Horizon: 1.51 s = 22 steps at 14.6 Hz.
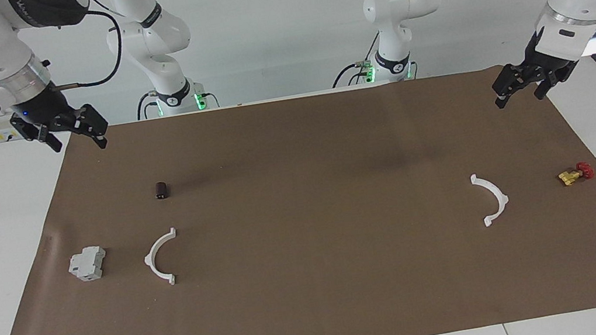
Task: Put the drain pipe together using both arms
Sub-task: 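Move the right gripper toward the nearby white clamp half, then grasp the clamp half with the right gripper while the left gripper reaches the other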
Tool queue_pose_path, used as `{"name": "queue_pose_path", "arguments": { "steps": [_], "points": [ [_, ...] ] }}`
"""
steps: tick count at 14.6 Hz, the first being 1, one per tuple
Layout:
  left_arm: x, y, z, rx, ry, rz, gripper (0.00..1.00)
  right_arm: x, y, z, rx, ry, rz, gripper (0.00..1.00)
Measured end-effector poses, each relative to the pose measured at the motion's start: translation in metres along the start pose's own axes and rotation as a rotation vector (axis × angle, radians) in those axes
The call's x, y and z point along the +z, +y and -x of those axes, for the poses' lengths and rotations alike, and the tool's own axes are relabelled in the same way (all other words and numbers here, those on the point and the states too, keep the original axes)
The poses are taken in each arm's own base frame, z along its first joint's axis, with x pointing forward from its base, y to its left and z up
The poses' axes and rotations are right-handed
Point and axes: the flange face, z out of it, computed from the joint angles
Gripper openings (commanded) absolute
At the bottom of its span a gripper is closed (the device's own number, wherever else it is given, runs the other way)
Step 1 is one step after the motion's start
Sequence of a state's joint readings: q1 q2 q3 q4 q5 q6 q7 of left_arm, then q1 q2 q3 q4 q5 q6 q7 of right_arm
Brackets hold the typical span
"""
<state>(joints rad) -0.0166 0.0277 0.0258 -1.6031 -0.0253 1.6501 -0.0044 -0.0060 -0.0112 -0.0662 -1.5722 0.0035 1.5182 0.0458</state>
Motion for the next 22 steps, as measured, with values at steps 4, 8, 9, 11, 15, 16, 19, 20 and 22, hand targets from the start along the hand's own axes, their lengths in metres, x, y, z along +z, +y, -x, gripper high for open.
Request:
{"name": "queue_pose_path", "arguments": {
  "steps": [4,8,9,11,15,16,19,20,22],
  "points": [
    [0.000,0.000,0.000,0.000,0.000,0.000,1.00,0.009,-0.015,-0.009,-0.097,0.063,-0.015,1.00],
    [0.000,0.000,0.000,0.000,0.000,0.000,1.00,0.077,-0.038,-0.035,-0.131,0.125,-0.015,1.00],
    [0.000,0.000,0.000,0.000,0.000,0.000,1.00,0.100,-0.039,-0.047,-0.130,0.130,-0.013,1.00],
    [0.000,0.000,0.000,0.000,0.000,0.000,1.00,0.149,-0.042,-0.071,-0.129,0.153,-0.009,1.00],
    [0.000,0.000,-0.001,0.000,0.005,0.000,1.00,0.233,-0.044,-0.097,-0.128,0.173,-0.003,1.00],
    [0.001,0.000,-0.001,0.000,0.011,0.000,1.00,0.249,-0.041,-0.100,-0.131,0.160,-0.009,1.00],
    [0.012,-0.001,-0.006,-0.001,0.043,0.000,1.00,0.294,-0.018,-0.112,-0.165,0.152,-0.083,0.98],
    [0.018,-0.001,-0.009,-0.002,0.057,0.000,1.00,0.304,-0.010,-0.115,-0.167,0.147,-0.091,0.95],
    [0.038,-0.006,-0.013,-0.011,0.078,-0.001,1.00,0.312,-0.005,-0.117,-0.166,0.139,-0.094,0.91]
  ]
}}
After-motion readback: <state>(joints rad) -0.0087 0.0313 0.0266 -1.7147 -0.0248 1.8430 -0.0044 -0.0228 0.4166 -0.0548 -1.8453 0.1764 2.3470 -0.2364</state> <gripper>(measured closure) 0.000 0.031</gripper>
